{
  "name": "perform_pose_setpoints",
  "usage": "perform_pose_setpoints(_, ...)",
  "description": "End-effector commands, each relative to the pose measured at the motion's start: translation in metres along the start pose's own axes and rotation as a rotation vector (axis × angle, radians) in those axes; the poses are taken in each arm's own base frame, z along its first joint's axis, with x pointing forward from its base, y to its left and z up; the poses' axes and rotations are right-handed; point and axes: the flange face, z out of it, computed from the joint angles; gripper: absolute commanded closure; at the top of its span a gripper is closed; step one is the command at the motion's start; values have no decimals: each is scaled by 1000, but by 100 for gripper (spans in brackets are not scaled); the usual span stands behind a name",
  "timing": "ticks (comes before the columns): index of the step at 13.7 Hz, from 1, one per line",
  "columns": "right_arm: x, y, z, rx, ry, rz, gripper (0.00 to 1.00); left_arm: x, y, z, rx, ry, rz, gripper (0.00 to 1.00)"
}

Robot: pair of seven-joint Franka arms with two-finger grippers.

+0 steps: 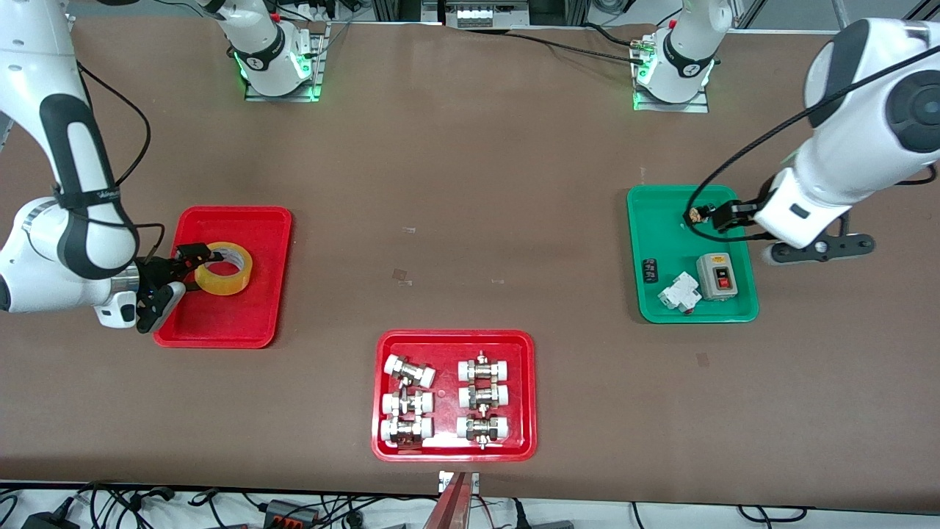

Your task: Left arm passes tape to right arm into tray

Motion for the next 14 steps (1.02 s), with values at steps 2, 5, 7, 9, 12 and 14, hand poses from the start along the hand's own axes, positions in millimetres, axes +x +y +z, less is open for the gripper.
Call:
perform_pose_setpoints(2,3,-12,-23,-80,-27,-43,0,4,-14,-9,-27,20,13,0)
perform_pose_setpoints(5,12,-34,-53,-123,-8,-45,0,7,-11,-15,-32,20,-9,0)
perform_pose_setpoints(7,23,-70,-94,-214,-13,58,0,0,-11,-21,-23,-20,-3,0)
perform_pose_setpoints(9,32,-113,-127,-250,-5,186,0,-10,-5,-44,-17,-28,24,0)
perform_pose_setpoints(12,28,-178,-180,-276,32,339,0,-18,-2,-62,-5,-66,47,0)
perform_pose_setpoints(14,23,-229,-216,-349,52,442,0,-24,-8,-66,-2,-86,42,0)
